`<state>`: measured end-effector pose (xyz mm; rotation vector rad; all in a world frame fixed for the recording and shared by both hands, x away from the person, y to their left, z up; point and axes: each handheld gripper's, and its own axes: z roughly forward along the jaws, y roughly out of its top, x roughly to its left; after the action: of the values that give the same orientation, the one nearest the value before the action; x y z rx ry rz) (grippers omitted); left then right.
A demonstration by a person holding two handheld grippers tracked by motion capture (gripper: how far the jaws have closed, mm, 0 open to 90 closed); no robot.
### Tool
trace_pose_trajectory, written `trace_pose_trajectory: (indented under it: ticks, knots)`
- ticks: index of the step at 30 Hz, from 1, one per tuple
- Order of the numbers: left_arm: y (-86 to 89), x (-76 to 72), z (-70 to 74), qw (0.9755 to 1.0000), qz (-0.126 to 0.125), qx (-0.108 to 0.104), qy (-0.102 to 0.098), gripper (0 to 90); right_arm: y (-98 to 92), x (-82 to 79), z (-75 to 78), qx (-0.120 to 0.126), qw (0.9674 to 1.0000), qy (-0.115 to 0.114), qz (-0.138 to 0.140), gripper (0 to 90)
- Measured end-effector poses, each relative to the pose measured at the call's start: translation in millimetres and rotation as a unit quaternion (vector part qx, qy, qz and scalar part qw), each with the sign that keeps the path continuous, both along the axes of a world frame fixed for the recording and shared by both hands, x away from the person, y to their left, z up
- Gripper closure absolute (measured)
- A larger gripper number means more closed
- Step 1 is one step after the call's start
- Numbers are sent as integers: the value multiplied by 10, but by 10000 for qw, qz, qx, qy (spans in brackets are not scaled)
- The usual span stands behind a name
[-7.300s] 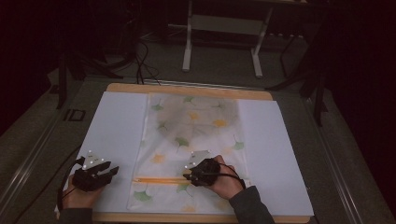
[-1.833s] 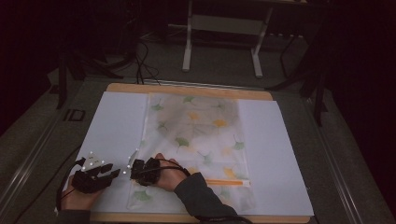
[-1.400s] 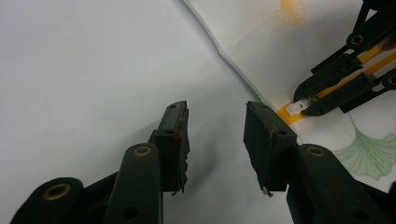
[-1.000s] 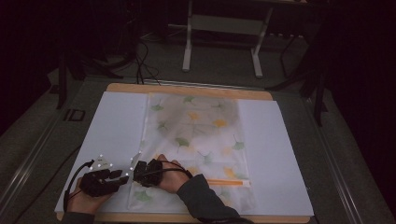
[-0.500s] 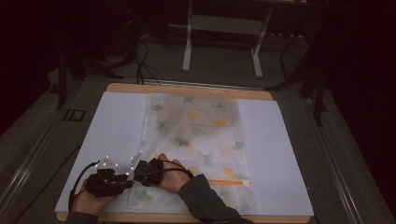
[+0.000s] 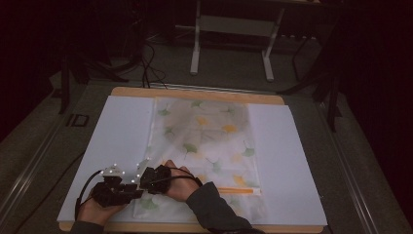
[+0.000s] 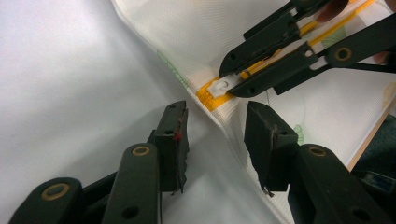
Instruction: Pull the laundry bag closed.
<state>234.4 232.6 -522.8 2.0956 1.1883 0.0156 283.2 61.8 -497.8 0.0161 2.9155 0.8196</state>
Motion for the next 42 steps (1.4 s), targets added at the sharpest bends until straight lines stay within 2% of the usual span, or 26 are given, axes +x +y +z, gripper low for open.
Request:
trace_pose_trajectory:
  ticks: [7, 20, 28, 42]
  knots:
    - [-61, 49, -46, 9999, -118, -3, 93, 612, -10, 1, 17, 34, 10000, -35, 77, 843]
    - [-63, 86, -70, 9993, -240, -179, 213, 709, -50, -7, 46, 100, 9999, -37, 97, 843]
    - [-96, 81, -68, 9993, -347, -55, 129, 845, -63, 1, 49, 14, 9998, -61, 201, 843]
    - [-100, 66, -60, 9992, -378, -59, 69, 867, -66, 20, -19, -94, 9998, -31, 160, 844]
